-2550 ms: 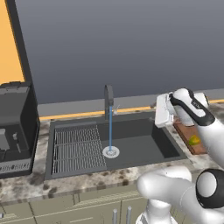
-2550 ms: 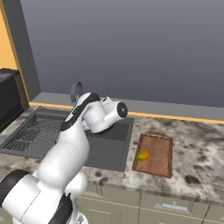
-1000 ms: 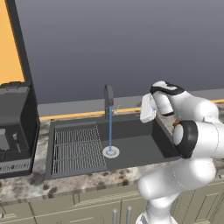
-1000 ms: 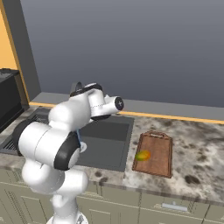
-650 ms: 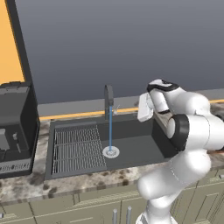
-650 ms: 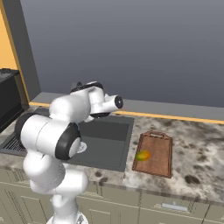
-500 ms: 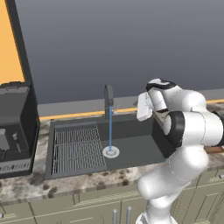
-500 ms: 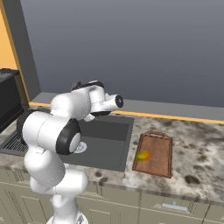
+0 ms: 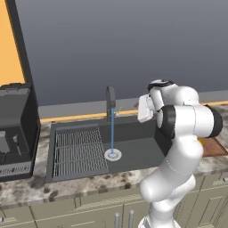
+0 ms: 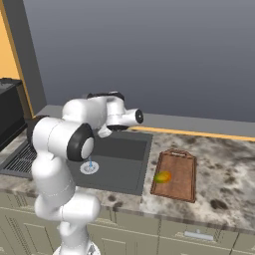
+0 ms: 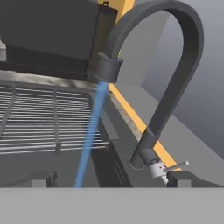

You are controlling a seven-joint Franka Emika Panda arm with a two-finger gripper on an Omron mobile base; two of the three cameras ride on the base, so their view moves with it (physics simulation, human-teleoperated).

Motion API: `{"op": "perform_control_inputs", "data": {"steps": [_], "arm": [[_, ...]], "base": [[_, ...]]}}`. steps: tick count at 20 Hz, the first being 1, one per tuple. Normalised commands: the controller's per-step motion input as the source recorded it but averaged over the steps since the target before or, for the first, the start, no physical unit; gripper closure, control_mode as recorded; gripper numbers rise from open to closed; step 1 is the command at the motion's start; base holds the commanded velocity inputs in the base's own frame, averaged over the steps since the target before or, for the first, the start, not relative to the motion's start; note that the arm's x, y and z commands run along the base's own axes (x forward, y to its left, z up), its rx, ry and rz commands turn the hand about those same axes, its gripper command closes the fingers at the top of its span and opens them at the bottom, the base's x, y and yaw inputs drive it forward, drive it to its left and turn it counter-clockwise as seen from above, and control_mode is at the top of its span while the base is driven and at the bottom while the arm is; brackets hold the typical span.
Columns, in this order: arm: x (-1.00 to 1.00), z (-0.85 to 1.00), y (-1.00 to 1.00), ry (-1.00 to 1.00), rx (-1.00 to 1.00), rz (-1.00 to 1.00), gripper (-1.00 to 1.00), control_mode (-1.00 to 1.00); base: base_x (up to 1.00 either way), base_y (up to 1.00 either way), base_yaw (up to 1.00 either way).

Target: Pick the mango from the sink and place it on the cutting board to airdry. Then turn off the sink faucet.

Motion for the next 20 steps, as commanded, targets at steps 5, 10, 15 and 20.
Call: {"op": "perform_control_inputs", "data": {"steps": [5, 10, 15, 20], "arm": [[0.23, -0.14, 0.0, 0.0, 0.09, 0.0, -1.0, -1.0], [0.3, -0.22, 0.06, 0.0, 0.05, 0.0, -1.0, -1.0], [0.35, -0.2, 0.08, 0.0, 0.04, 0.0, -1.0, -1.0], [0.54, -0.04, 0.0, 0.02, 0.04, 0.0, -1.0, -1.0]], "base": [[0.0, 0.0, 0.0], [0.0, 0.0, 0.0], [0.0, 0.0, 0.0], [0.0, 0.0, 0.0]]}}
